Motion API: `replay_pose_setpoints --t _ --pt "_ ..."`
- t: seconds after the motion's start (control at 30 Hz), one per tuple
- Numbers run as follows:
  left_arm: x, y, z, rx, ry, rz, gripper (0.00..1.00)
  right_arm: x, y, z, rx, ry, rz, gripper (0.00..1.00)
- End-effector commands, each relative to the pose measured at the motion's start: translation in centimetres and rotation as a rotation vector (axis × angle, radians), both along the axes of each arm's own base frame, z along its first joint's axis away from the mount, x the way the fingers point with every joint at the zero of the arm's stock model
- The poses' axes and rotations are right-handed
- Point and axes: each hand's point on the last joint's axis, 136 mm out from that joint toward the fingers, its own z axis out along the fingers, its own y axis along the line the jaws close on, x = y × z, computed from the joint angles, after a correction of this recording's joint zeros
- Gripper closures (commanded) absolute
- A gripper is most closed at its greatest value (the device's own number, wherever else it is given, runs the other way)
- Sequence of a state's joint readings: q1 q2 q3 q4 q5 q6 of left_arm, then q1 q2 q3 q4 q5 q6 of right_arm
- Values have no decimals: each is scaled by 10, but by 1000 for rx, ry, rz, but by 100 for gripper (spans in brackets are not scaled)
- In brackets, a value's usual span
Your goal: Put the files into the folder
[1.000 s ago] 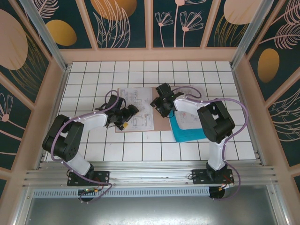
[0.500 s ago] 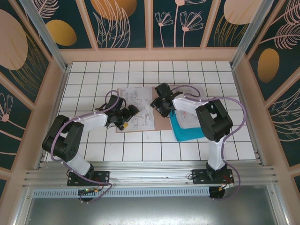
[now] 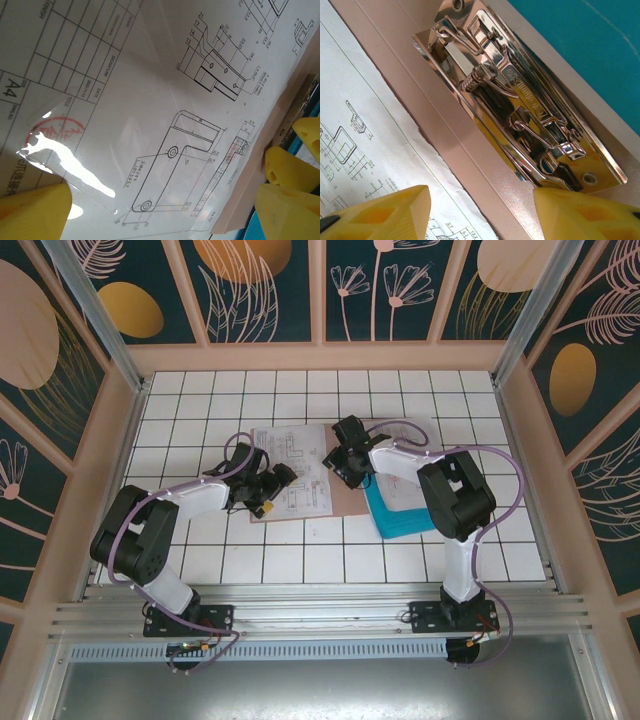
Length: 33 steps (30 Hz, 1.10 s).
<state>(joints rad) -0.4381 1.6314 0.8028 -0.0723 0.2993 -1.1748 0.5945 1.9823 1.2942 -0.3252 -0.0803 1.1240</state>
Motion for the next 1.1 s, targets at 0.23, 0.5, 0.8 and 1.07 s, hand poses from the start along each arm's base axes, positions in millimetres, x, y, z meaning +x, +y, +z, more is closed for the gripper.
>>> replay_pose_setpoints --t 0.23,0.5,0.8,1.07 --pt "-31 36 -45 147 152 64 6 -22 -44 -36 -142 150 -40 40" --pt "-30 37 -44 145 148 70 7 2 -32 15 -97 33 -23 39" --pt "-27 33 -41 130 138 62 7 24 -22 77 -30 -128 -24 38" --pt "-26 33 -39 126 131 57 7 2 -2 55 38 -50 10 38"
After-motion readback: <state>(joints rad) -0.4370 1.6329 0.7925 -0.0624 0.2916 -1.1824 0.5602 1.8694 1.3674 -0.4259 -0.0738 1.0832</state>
